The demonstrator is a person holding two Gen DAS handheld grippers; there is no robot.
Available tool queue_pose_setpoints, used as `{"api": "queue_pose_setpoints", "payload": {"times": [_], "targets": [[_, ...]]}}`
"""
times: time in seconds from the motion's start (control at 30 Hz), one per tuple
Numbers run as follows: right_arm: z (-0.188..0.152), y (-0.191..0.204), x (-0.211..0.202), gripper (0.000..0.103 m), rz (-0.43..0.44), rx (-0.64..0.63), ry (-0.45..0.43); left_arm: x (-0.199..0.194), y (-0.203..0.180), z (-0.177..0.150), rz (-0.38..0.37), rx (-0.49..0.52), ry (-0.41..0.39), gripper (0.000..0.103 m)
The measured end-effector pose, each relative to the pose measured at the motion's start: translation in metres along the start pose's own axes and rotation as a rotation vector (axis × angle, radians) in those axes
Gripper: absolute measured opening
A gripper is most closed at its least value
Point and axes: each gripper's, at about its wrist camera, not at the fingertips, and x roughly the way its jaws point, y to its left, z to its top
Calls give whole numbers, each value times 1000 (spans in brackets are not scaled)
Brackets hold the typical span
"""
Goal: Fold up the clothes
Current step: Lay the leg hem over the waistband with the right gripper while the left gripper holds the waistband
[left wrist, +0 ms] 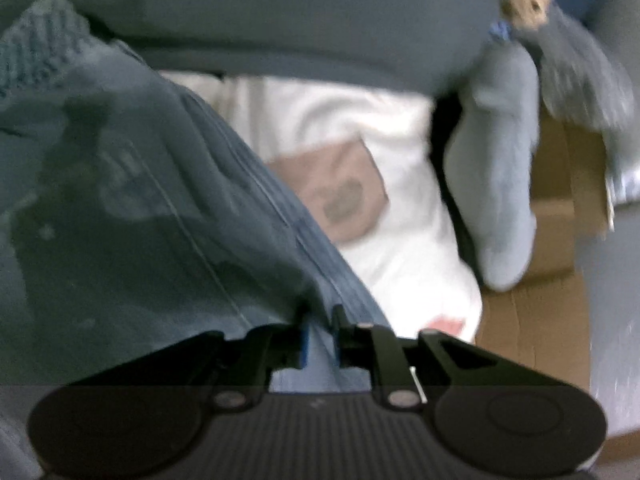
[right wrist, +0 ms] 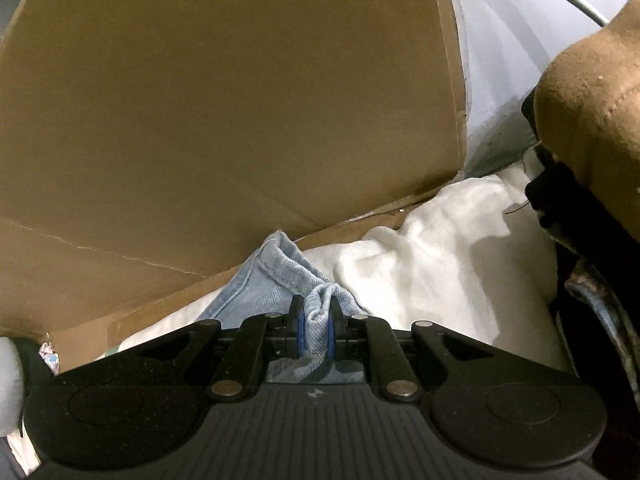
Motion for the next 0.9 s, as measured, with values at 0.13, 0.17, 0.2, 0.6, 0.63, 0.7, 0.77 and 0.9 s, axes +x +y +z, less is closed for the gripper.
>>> {"api": "queue_pose_setpoints", "payload": {"times": [0.13,0.17,0.2,0.6,0.63,0.7,0.77,0.9], "targets": [[-2,-2,0,10,15,-17,-8,3,4,6,17,-10,-6,4],[-1,-2,-1,10,18,-16,-7,3,3,7,20,-5,-7,4],[0,-3,-1,10,21,-15,-5,3,1,8,25,-3,-8,4],[0,1,-1,10,15,-37,-4,-3,-17,36,201,2,19,49],[0,1,-2,10,15,-40,-3,-1,-19,37,221,-2,22,49],[0,1,-2,10,17,-42,-3,3,-21,38,256,-19,29,48],[0,1,-3,10,19,-42,-5,9,-18,40,290,-59,37,43],[0,-1,-4,10,26,-44,-6,14,0,40,284,-201,5,30]]}}
